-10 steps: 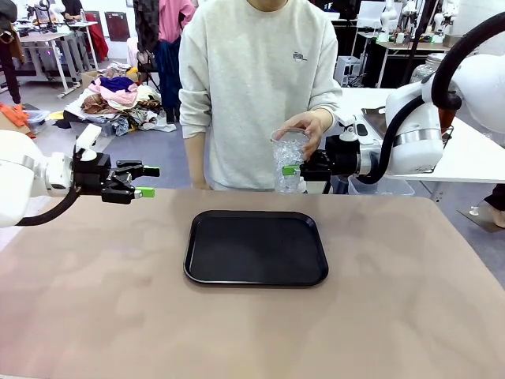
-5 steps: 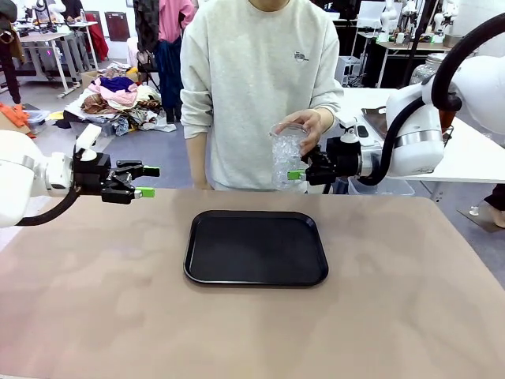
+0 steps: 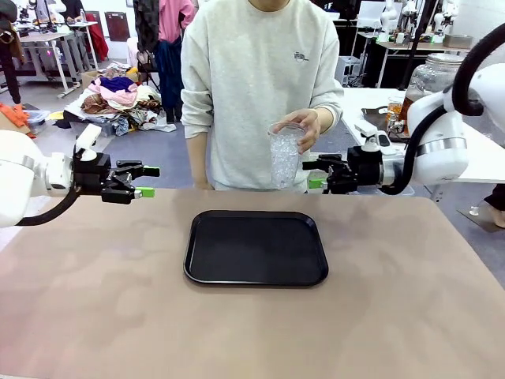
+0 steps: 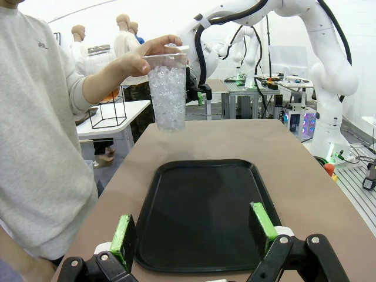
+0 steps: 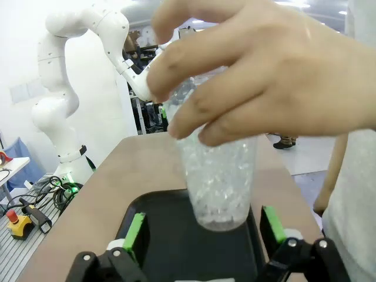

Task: Pour the drink into the iced cup.
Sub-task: Open the gripper to release the iced cup you were holding.

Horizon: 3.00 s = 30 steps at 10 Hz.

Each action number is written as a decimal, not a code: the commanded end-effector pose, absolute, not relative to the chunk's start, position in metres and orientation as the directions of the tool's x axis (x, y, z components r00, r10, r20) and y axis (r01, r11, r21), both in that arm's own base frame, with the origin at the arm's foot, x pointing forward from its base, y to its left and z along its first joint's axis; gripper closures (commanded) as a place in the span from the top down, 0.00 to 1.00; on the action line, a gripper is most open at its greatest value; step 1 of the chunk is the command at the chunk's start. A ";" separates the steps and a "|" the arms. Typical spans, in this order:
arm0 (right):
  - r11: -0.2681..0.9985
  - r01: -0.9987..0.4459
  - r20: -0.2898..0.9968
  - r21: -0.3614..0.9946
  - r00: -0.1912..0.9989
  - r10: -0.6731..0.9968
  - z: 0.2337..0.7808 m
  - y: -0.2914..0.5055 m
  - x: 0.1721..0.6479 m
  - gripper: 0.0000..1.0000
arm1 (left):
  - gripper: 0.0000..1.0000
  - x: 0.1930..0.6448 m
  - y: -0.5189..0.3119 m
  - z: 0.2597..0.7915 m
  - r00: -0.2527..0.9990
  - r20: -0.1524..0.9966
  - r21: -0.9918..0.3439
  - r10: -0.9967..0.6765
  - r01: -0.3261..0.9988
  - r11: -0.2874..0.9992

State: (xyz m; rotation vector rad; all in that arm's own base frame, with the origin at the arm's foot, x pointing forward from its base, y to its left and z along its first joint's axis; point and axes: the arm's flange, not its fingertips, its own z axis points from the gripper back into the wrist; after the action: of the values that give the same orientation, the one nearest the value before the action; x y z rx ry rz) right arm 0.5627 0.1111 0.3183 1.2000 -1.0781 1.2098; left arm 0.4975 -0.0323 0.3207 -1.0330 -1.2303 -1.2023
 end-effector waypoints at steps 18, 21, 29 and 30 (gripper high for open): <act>0.039 -0.998 0.996 0.054 0.056 0.063 0.285 0.037 0.506 1.00 | 1.00 0.498 -0.033 0.322 -0.048 0.995 0.058 -0.087 0.991 0.120; 0.039 -0.998 0.996 0.054 0.056 0.063 0.285 0.037 0.506 1.00 | 1.00 0.498 -0.033 0.322 -0.048 0.995 0.058 -0.087 0.991 0.120; 0.039 -0.998 0.996 0.054 0.056 0.063 0.285 0.037 0.506 1.00 | 1.00 0.498 -0.033 0.322 -0.048 0.995 0.058 -0.087 0.991 0.120; 0.039 -0.998 0.996 0.054 0.056 0.063 0.285 0.037 0.506 1.00 | 1.00 0.498 -0.033 0.322 -0.048 0.995 0.058 -0.087 0.991 0.120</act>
State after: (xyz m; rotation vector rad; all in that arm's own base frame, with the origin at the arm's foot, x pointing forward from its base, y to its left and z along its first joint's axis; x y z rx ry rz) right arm 0.5038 0.0344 0.2830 1.1683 -1.1388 1.1698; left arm 0.4976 -0.0322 0.3207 -1.0329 -1.2303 -1.2023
